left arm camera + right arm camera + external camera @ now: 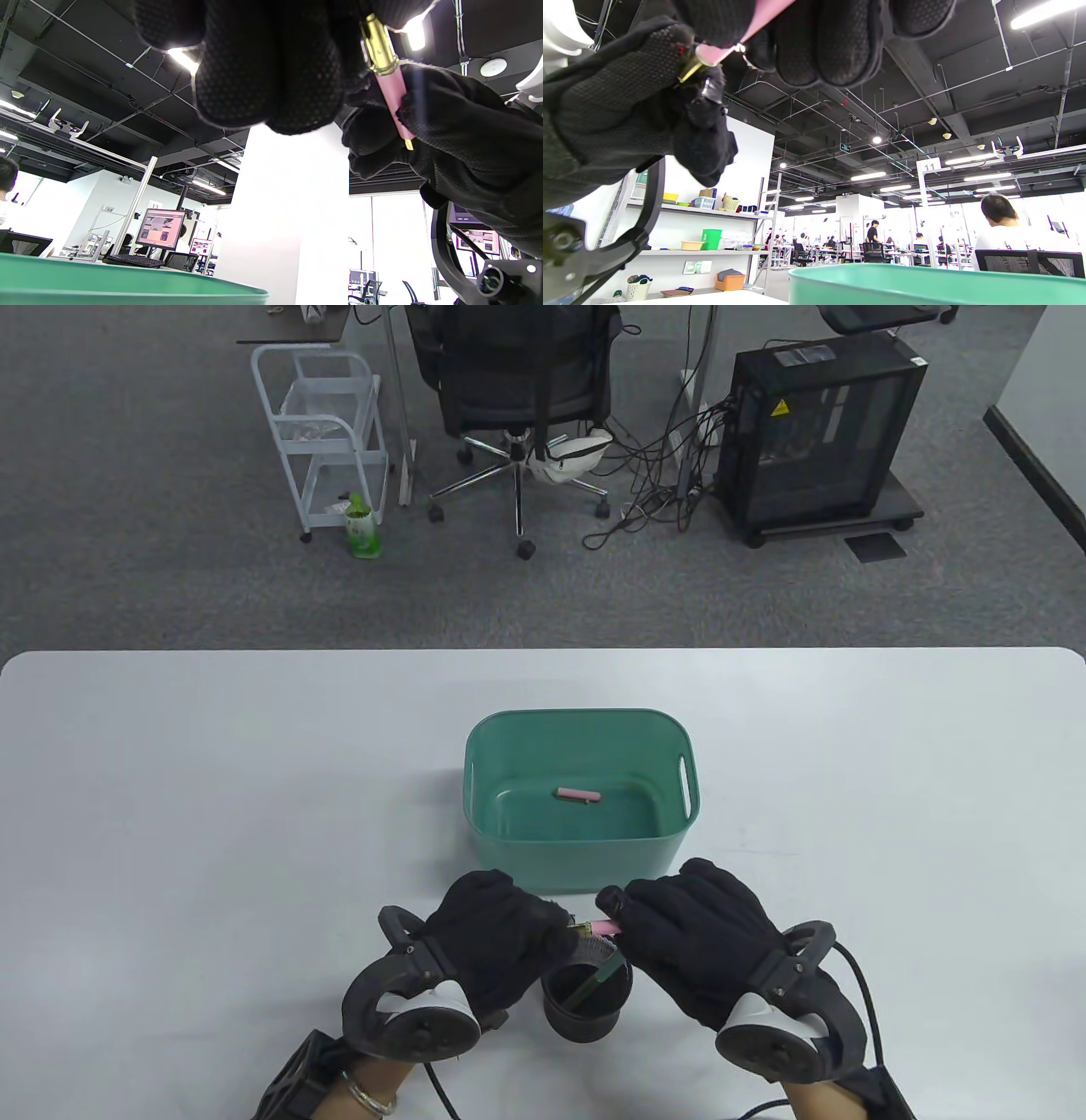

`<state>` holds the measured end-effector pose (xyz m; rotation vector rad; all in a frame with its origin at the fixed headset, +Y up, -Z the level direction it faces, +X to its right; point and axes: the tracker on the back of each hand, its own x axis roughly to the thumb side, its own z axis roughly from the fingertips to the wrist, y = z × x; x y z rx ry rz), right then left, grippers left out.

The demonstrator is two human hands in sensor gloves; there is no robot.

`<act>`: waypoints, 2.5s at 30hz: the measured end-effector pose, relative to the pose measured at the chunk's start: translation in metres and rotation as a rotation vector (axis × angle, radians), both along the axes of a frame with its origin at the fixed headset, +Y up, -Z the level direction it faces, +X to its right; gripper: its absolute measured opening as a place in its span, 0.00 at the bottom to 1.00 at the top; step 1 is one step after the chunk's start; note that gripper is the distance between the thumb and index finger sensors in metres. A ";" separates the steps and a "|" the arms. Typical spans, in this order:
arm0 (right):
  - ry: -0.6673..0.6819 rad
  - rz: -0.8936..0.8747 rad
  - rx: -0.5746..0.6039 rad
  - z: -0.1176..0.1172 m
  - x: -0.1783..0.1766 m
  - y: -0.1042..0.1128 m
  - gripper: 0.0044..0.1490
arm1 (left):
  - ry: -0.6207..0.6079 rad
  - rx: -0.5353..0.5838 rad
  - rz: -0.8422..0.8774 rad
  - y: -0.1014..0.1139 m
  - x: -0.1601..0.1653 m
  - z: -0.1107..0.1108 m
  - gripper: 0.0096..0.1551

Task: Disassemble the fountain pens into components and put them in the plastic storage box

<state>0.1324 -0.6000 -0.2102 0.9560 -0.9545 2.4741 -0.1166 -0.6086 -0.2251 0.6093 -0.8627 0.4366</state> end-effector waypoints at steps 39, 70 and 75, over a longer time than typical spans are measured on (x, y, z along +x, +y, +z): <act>-0.008 0.001 0.000 -0.001 0.001 0.000 0.27 | 0.008 0.013 -0.020 0.000 0.002 0.003 0.26; -0.012 0.001 0.008 -0.001 0.001 -0.001 0.27 | 0.018 0.008 -0.043 -0.002 0.002 0.002 0.33; -0.013 0.000 0.009 -0.001 0.001 -0.001 0.27 | 0.011 0.018 -0.038 -0.001 0.003 0.003 0.26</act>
